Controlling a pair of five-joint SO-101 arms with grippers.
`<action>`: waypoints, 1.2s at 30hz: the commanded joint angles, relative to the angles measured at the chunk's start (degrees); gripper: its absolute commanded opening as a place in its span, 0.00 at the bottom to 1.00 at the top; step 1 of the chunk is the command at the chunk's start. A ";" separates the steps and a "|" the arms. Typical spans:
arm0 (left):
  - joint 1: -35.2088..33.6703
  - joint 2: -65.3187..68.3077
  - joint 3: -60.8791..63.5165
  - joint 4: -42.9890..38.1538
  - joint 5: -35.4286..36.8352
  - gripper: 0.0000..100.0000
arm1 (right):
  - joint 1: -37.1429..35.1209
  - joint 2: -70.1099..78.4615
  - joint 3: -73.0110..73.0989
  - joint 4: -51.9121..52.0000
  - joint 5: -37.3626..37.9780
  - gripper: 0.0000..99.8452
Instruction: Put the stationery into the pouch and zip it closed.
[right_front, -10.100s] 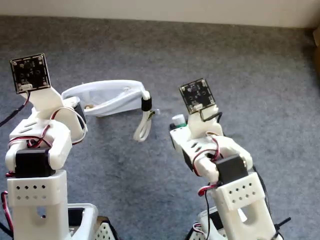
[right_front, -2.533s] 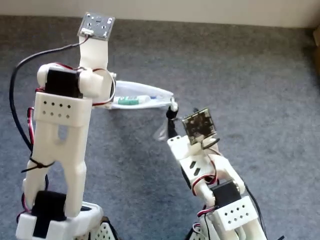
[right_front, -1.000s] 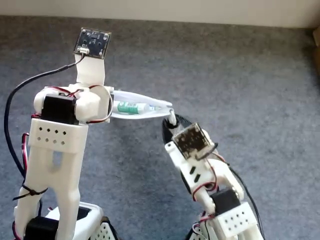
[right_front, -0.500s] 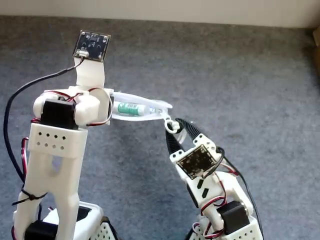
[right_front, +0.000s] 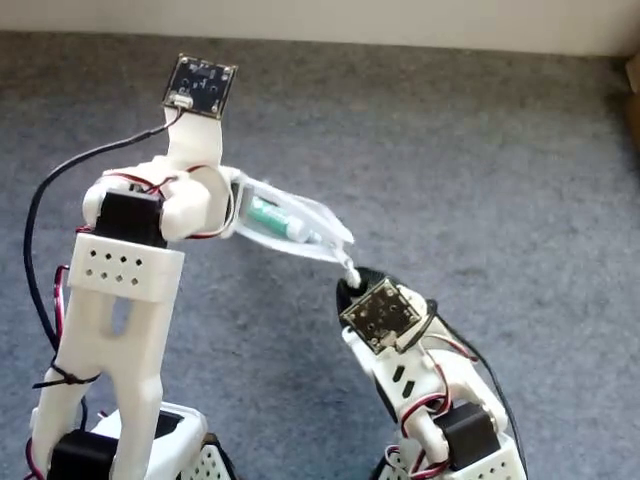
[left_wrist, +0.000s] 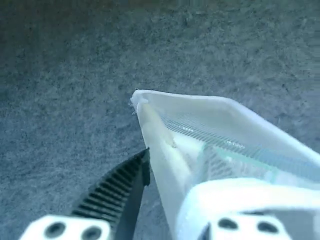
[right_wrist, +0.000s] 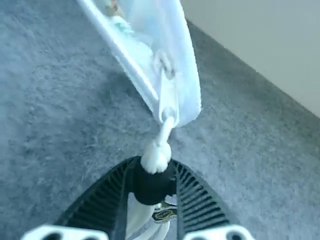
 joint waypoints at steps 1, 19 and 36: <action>4.35 -0.48 -4.35 -4.13 -0.09 0.18 | -0.57 -0.57 -2.86 4.44 0.35 0.01; 26.24 -0.48 -4.53 -17.49 -0.18 0.18 | -0.57 -0.66 -2.15 8.04 0.26 0.01; 36.09 -1.01 -4.62 -21.80 -5.01 0.18 | -0.57 -0.66 2.95 4.00 0.70 0.01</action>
